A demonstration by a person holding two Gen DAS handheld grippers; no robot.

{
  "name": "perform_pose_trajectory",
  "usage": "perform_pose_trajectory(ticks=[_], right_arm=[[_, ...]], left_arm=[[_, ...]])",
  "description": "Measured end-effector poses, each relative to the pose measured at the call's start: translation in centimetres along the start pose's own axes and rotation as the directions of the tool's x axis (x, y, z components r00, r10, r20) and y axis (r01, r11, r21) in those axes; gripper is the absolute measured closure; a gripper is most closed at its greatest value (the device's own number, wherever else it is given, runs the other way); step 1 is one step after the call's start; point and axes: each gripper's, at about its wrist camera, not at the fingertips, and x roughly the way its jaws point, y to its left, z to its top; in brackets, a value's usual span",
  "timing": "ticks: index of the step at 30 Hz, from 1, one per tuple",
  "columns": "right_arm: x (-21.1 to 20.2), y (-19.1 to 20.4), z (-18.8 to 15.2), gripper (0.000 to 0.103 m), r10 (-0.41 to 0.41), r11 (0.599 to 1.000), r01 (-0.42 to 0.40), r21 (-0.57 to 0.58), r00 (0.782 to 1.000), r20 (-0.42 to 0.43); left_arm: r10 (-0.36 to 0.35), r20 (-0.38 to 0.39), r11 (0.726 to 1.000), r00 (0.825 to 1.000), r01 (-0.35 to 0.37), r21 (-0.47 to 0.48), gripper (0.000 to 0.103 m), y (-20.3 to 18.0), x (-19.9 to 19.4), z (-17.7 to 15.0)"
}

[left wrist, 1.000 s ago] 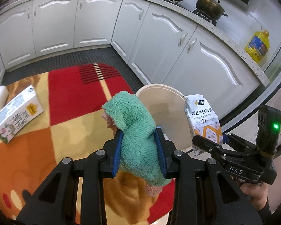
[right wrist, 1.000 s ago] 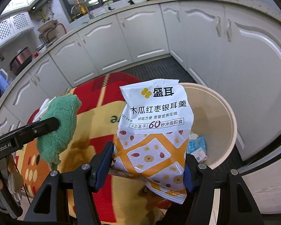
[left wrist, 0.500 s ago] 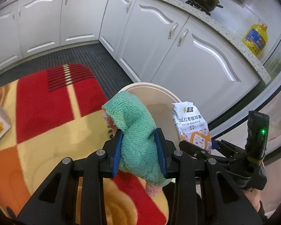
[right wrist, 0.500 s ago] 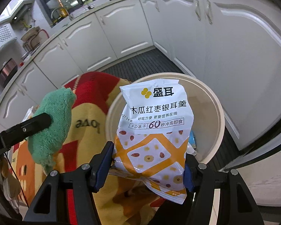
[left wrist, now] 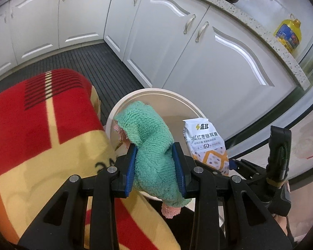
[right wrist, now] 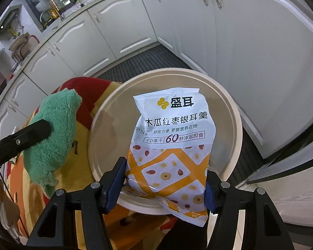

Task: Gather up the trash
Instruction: 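Carry the towel and snack bag over the white bin and open both grippers, then move both tools back from the bin over the table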

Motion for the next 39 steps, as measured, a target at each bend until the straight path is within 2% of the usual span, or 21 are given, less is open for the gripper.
perform_pose_trajectory(ticks=[9, 13, 15, 17, 19, 30, 39], right_arm=[[1.7, -0.8, 0.9, 0.040, -0.022, 0.999, 0.023, 0.033, 0.999, -0.030], [2.3, -1.2, 0.8, 0.038, -0.026, 0.999, 0.028, 0.041, 0.998, -0.050], [2.5, -1.3, 0.7, 0.035, -0.032, 0.998, 0.034, 0.045, 0.998, -0.052], [2.6, -1.5, 0.7, 0.035, -0.036, 0.998, 0.039, 0.049, 0.998, -0.055], [2.6, -1.6, 0.6, 0.035, -0.036, 0.998, 0.040, 0.053, 0.998, -0.058], [1.1, -1.1, -0.3, 0.035, -0.019, 0.998, 0.021, 0.056, 0.999, -0.041], [-1.1, 1.4, -1.2, 0.034, 0.007, 1.000, -0.007, 0.014, 1.000, -0.019]], left_arm=[[0.000, -0.025, 1.000, 1.000, -0.001, -0.023, 0.071, 0.2, 2.2, 0.4], [0.005, -0.034, 1.000, 0.999, -0.006, -0.024, 0.067, 0.2, 2.7, 0.3], [0.002, -0.036, 1.000, 0.999, -0.003, -0.025, 0.063, 0.3, 2.7, 0.2], [-0.005, -0.034, 1.000, 0.999, 0.004, -0.031, 0.054, 0.4, 2.6, 0.2], [-0.005, -0.031, 0.999, 0.999, 0.004, -0.032, 0.054, 0.5, 2.4, 0.2], [0.027, 0.004, 1.000, 1.000, -0.027, -0.005, 0.054, 0.1, -0.1, -0.5], [0.072, 0.050, 0.997, 0.996, -0.072, -0.002, 0.053, 1.2, -3.7, -2.1]])
